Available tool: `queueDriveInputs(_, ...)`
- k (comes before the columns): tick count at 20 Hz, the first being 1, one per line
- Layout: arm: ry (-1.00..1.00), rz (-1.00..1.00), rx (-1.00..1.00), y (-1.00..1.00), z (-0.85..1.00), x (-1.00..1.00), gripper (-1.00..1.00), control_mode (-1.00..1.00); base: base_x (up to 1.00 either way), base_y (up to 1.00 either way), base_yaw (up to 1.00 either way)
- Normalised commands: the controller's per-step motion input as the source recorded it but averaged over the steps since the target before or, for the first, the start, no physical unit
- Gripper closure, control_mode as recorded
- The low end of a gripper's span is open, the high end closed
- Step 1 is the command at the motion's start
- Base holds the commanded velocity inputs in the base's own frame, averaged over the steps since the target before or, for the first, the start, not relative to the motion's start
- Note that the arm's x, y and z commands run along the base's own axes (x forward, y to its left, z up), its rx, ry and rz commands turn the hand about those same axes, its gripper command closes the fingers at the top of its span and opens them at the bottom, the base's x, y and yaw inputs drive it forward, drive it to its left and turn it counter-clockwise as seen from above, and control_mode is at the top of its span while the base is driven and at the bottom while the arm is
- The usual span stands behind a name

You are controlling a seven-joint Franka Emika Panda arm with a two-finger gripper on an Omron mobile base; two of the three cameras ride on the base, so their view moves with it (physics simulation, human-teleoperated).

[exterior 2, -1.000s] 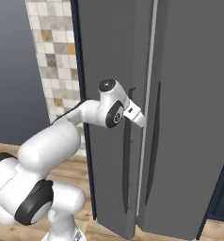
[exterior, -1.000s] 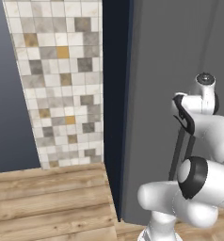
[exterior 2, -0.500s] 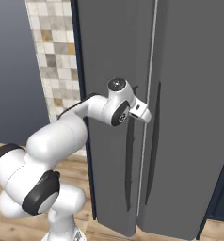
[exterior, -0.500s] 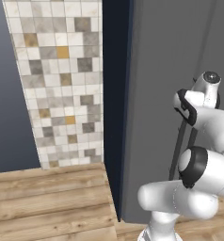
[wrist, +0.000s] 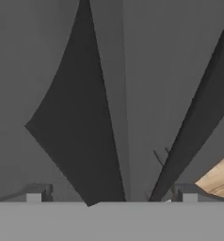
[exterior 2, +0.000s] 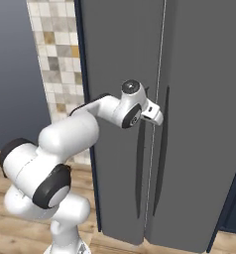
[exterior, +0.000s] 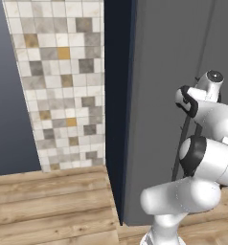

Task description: Take the bottled waters from the counter and place them in the freezer to freeze. Close the freezer door after placing the bottles.

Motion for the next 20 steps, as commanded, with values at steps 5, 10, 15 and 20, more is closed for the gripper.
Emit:
queueDriveInputs(5, -0.01, 0.0, 0.0, 0.0, 0.0, 0.35, -1.0, -1.0, 0.0, 0.0, 0.0)
queueDriveInputs(10, -0.03, 0.0, 0.0, 0.0, 0.0, 0.42, -1.0, -1.0, 0.0, 0.0, 0.0)
queueDriveInputs(15, -0.05, 0.0, 0.0, 0.0, -0.01, 0.36, -1.0, -1.0, 0.0, 0.0, 0.0)
queueDriveInputs(20, -0.06, 0.0, 0.0, 0.0, -0.03, 0.31, -1.0, -1.0, 0.0, 0.0, 0.0)
